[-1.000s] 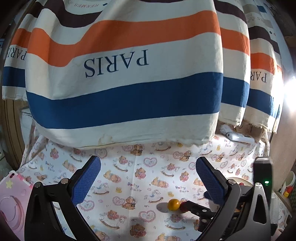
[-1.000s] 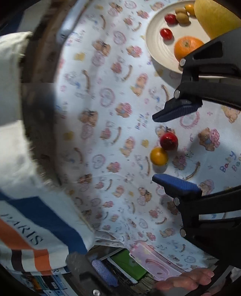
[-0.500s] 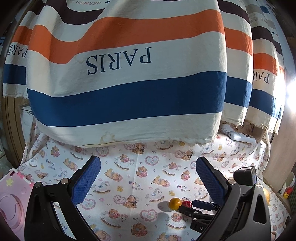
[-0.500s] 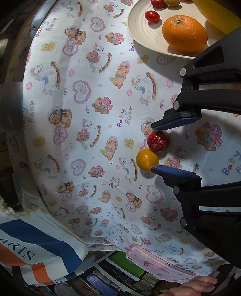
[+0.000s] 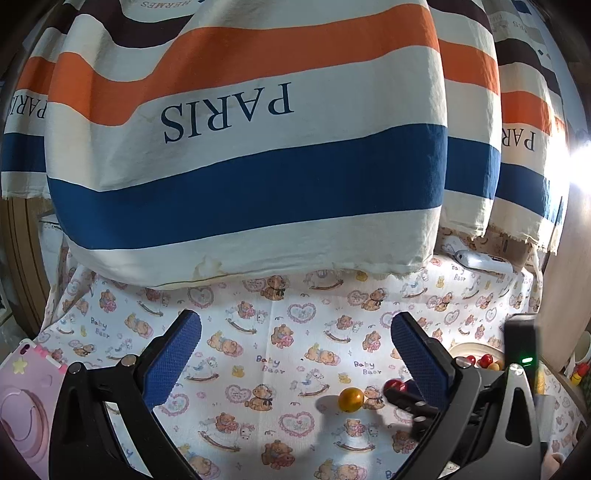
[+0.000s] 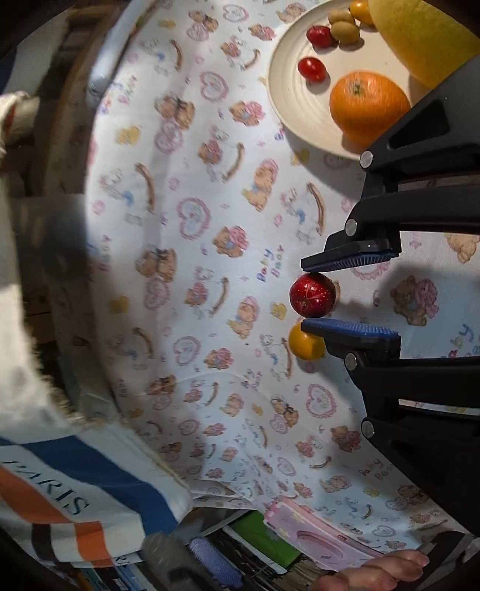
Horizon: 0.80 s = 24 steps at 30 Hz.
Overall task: Organize fruits
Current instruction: 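Grasp the red cherry tomato with the right tool, then grasp the yellow cherry tomato with the left tool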
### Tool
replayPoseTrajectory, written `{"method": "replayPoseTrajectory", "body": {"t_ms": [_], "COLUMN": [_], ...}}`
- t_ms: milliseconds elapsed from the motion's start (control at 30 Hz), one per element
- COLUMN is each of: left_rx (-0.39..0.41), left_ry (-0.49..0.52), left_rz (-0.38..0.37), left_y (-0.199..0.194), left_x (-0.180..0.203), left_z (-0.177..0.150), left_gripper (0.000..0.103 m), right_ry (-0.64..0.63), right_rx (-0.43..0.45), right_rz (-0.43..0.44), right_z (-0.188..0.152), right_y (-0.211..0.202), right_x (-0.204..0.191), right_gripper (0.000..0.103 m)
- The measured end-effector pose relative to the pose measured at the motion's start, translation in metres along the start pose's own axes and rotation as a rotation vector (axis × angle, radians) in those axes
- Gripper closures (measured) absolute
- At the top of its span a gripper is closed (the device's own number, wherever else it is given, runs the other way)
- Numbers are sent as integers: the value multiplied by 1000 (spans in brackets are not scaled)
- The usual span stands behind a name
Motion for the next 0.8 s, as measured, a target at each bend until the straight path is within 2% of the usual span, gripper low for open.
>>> {"method": "replayPoseTrajectory", "body": {"t_ms": [200,333,500,600,700,767,800], "left_rx": [-19,-61,-133,-169,-208,-239,-262], "left_ry": [9,19,13,29,28,15,7], "left_rz": [5,-12,-50,-69,-95,-114,-128], "left_y": [5,14,28,33,38,43,48], "left_x": [0,2,5,8,11,12,12], "left_z": [-3,-9,-20,-25,-28,-31,-32], "left_gripper": [1,1,1,13,27,42,44], "right_ry": [27,23,43,58,93,102,103], "right_rx": [142,233,284,282,261,253,254], "right_rz": [-17,-62,-120,-129,-114,-122,-130], "right_z": [6,9,11,11,10,8,7], "right_y": [-30,-48,-58,-54,-49,-45,-44], "right_x": [9,9,18,24,31,33,33], "right_gripper": [76,76,76,76,76,76,76]}}
Point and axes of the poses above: each gripper's, at about its wrist camera, not at the fingertips, and y roughly the way its jaws point, x to its right, z to its top, the point moved 1 cm from there along y, roughly the way its jaws point, and after that the axes turned 8 degrees about -z, right-handed, at the moved point
